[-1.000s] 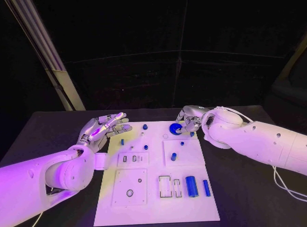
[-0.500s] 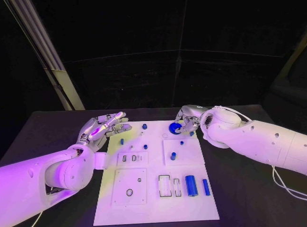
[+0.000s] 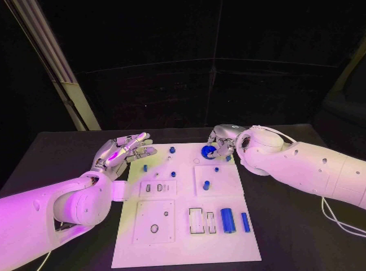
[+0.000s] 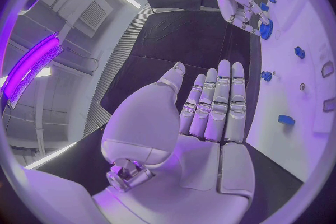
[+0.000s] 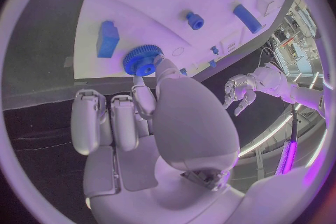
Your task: Assemble the parts on the task board
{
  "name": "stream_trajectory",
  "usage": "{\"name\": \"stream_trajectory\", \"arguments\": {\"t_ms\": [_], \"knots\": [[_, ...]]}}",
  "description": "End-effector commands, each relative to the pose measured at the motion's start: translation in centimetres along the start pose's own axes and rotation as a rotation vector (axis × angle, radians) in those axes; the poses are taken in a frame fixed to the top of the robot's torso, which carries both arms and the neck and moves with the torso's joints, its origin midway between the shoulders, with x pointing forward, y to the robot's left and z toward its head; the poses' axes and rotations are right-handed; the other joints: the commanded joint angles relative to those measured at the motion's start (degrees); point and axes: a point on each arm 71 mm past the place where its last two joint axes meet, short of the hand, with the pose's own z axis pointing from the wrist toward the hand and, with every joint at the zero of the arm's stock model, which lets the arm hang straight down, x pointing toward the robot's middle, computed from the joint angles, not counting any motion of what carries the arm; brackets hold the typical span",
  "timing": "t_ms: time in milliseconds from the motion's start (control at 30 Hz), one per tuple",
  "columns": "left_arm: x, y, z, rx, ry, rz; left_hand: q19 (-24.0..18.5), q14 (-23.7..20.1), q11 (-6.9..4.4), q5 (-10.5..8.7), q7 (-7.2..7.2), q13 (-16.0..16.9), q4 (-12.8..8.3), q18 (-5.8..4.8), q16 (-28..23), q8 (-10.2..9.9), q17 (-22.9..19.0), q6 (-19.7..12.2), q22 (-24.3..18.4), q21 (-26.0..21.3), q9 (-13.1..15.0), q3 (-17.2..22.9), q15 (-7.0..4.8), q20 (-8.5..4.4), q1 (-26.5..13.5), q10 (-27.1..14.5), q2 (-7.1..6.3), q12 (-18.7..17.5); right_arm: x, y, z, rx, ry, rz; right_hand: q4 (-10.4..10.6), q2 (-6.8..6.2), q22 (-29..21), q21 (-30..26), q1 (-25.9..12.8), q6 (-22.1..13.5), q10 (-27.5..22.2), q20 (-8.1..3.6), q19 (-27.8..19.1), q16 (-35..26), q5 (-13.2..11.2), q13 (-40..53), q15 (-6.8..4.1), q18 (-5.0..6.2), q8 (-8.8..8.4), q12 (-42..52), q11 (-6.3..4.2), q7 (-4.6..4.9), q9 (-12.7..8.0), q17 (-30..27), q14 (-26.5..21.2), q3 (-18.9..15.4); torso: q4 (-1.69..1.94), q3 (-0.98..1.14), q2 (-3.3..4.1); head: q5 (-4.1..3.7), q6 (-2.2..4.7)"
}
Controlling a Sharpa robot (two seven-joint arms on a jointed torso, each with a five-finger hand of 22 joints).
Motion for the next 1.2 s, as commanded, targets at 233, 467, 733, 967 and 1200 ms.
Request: {"name": "stream_trajectory", "arguments": {"t_ms": [233,467,733,967,1200], "knots": [[0.2,-0.1,0.1,0.004,0.014,-0.01,0.1,0.0,0.14,0.11,0.17,-0.1,-0.2,0.83,-0.3,-0.3,0.1,0.3,-0.1,-0.2,0.0,0.1,0.0,0.21,0.1,0.1,0.6,-0.3,0.1,0.2,0.2,-0.002,0.018,-0.053,-0.9,0.49,2.0,0.4,0.7,1.5,0.9,-0.07,0.5,0.4,0.0,1.1,0.13,-0.76,0.75,1.2,0.01,-0.19,0.1,2.4,3.5,0.3,0.01,0.01,0.0,0.0,-0.18],[0.1,-0.1,0.1,0.003,0.012,-0.009,0.1,0.0,0.14,0.11,0.17,-0.1,-0.2,0.83,-0.3,-0.3,0.1,0.3,-0.1,-0.2,0.0,0.1,0.0,0.21,0.1,0.1,0.6,-0.3,0.2,0.1,0.2,0.007,0.02,-0.075,-2.2,1.48,2.3,0.5,1.8,2.9,1.2,-0.26,0.6,0.4,-1.2,2.2,-0.09,-0.82,1.18,2.2,-0.25,-0.41,0.1,2.6,3.5,2.1,0.01,-0.01,-0.03,0.01,-0.3],[0.1,-0.1,0.1,0.003,0.012,-0.009,0.1,0.0,0.14,0.11,0.17,-0.1,-0.2,0.83,-0.3,-0.3,0.1,0.3,-0.1,-0.2,0.0,0.1,0.0,0.21,0.1,0.1,0.6,-0.3,-0.3,0.7,0.1,-0.01,-0.05,-0.066,-3.2,2.77,3.0,0.8,2.1,6.3,2.5,-0.64,1.0,0.3,-1.2,4.2,-0.61,-0.95,2.38,4.2,-0.95,-1.26,0.5,2.6,3.5,4.6,0.02,0.0,-0.05,0.03,-0.37],[0.0,-0.1,0.0,0.003,0.01,-0.008,0.2,0.0,0.11,0.12,0.15,-0.1,-0.3,0.84,-0.3,-0.4,0.2,0.4,-0.1,-0.3,0.0,0.2,-0.02,0.19,0.3,0.1,0.72,-0.3,-0.9,2.0,-0.3,-0.057,-0.126,-0.032,-3.1,2.59,3.7,1.1,0.6,7.2,3.2,-1.08,1.4,0.3,0.2,5.2,-0.98,-1.09,2.29,5.1,-1.3,-1.6,0.4,2.6,3.5,5.8,-0.02,0.0,-0.04,0.07,-0.3],[0.0,-0.1,0.1,0.004,0.009,-0.007,0.3,0.1,0.09,0.14,0.13,-0.1,-0.5,0.84,-0.4,-0.4,0.2,0.4,-0.1,-0.4,0.0,0.4,-0.04,0.17,0.5,0.1,0.85,-0.3,-1.3,4.3,-0.9,-0.117,-0.177,0.003,-3.0,2.5,3.7,1.1,0.1,7.0,3.1,-1.1,1.4,0.2,0.3,5.2,-0.98,-1.1,2.06,5.0,-1.27,-1.57,0.4,2.6,3.5,6.0,0.08,-0.06,-0.04,0.14,-0.2]]}}
